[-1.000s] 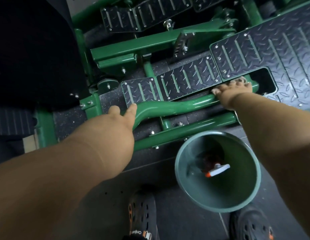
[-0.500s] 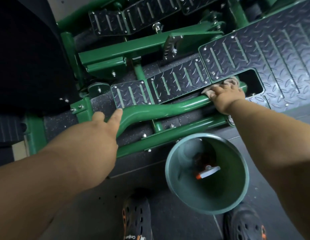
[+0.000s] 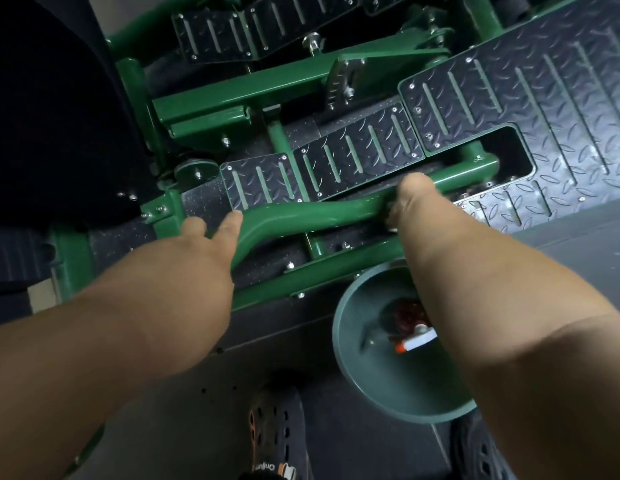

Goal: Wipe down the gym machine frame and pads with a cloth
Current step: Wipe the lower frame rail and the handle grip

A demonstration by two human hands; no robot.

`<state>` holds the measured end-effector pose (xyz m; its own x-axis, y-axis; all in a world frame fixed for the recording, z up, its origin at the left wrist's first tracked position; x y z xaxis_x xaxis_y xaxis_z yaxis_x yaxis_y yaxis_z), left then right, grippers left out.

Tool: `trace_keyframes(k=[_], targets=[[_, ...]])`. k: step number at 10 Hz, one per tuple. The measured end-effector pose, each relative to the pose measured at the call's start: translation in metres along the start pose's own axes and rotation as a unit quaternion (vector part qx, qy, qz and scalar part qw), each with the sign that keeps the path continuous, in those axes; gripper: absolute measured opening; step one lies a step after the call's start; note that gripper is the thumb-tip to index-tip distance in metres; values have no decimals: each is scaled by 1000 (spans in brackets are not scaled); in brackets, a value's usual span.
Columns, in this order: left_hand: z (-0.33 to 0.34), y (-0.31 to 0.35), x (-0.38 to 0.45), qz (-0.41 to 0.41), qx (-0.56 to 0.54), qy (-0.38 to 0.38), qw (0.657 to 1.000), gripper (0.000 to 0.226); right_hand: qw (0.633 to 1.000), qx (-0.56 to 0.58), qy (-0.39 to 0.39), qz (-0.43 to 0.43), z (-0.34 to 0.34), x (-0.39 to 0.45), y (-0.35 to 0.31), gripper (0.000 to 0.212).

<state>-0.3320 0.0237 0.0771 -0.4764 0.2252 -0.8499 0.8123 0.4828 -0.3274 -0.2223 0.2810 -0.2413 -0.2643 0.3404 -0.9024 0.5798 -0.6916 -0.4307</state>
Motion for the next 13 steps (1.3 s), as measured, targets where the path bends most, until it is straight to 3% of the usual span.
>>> trace_keyframes(k=[1, 2, 3, 5, 6, 7, 9, 10, 11, 12, 13], targets=[[2, 6, 2, 6, -8, 14, 1000, 108, 980, 181, -64, 52, 43, -39, 8, 57], [4, 2, 5, 1, -6, 30, 1000, 108, 925, 342, -66, 154, 86, -66, 44, 55], [0, 4, -2, 1, 3, 24, 1000, 107, 897, 397, -75, 178, 110, -92, 62, 55], [1, 8, -1, -1, 6, 23, 1000, 106, 909, 370, -48, 187, 85, -83, 35, 63], [-3, 7, -3, -6, -4, 17, 1000, 102, 911, 373, -101, 144, 115, -110, 29, 59], [-3, 8, -5, -12, -8, 11, 1000, 101, 891, 400, -179, 118, 149, -154, 29, 75], [-9, 2, -14, 0, -114, -54, 992, 86, 844, 395, -357, 65, 170, -240, 37, 84], [-15, -7, -41, 2, -58, -57, 997, 80, 855, 374, -358, 31, 167, -253, 38, 85], [-12, -15, -76, 24, 113, -53, 992, 69, 881, 357, -310, 11, 166, -258, 32, 84], [-11, -28, -100, 12, 140, -36, 989, 52, 915, 315, -252, -25, 176, -272, 30, 73], [-17, -36, -121, 2, 95, 1, 995, 45, 930, 262, -250, -65, 184, -316, 35, 59]])
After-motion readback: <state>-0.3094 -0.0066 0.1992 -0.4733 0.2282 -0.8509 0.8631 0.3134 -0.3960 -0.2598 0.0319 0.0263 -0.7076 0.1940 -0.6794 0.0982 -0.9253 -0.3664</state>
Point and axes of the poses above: each hand's wrist, its own x-axis towards the middle knuckle, its own z-axis out of the palm, y = z × x, the point moved 8 cm from there along x, towards the middle knuckle, and after that the axes turned 12 degrees about -y, right-handed, at the moved point
